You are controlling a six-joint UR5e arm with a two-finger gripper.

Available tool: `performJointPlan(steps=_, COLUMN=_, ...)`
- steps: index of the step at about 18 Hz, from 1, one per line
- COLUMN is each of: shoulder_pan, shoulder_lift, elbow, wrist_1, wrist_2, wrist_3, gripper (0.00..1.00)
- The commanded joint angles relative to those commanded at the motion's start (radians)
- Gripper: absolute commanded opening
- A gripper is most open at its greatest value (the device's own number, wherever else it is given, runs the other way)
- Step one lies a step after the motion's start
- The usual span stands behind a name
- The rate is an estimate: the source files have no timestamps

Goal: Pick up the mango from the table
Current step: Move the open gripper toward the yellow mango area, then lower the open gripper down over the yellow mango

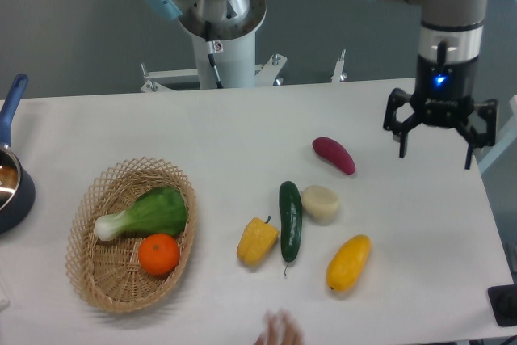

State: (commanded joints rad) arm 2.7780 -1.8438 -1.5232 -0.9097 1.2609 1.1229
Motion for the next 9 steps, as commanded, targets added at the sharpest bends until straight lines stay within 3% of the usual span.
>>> performJointPlan(steps=6, shoulder_pan=-0.002, shoulder_lift=-0.002, elbow=-0.011, wrist_1=0.006, wrist_2=0.006, wrist_3=-0.009, gripper=1.0)
performJointPlan(steps=9, shoulder_pan=-0.05, shoulder_lift=-0.008, elbow=-0.052, wrist_1=0.005, wrist_2=0.047, wrist_3=-0.102, gripper=1.0)
